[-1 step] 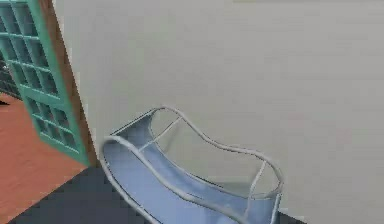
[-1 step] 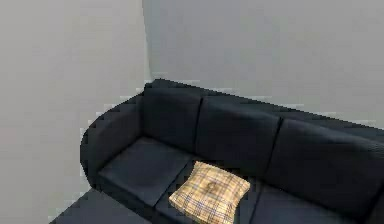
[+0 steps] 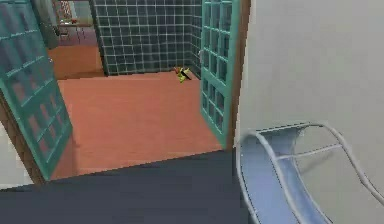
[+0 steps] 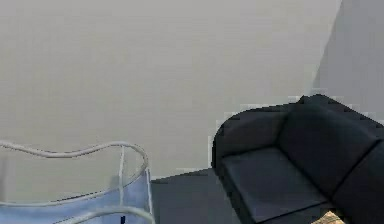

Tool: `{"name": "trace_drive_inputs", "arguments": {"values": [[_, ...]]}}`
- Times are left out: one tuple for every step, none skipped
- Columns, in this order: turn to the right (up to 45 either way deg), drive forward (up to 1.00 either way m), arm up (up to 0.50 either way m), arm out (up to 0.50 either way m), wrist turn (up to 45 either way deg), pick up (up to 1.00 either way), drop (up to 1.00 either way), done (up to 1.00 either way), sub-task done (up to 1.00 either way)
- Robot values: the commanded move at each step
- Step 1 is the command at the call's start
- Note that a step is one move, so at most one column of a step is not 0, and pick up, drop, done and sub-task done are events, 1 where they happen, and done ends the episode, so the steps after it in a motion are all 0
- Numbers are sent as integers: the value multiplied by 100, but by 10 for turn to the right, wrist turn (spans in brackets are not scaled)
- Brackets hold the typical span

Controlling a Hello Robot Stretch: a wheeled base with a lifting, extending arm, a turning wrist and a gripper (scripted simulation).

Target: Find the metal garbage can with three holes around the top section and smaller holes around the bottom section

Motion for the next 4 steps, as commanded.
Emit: {"name": "trace_drive_inputs", "arguments": {"values": [[-210,0,0,0,0,0,0,0,0],[0,100,0,0,0,0,0,0,0],[0,100,0,0,0,0,0,0,0],[0,35,0,0,0,0,0,0,0]]}}
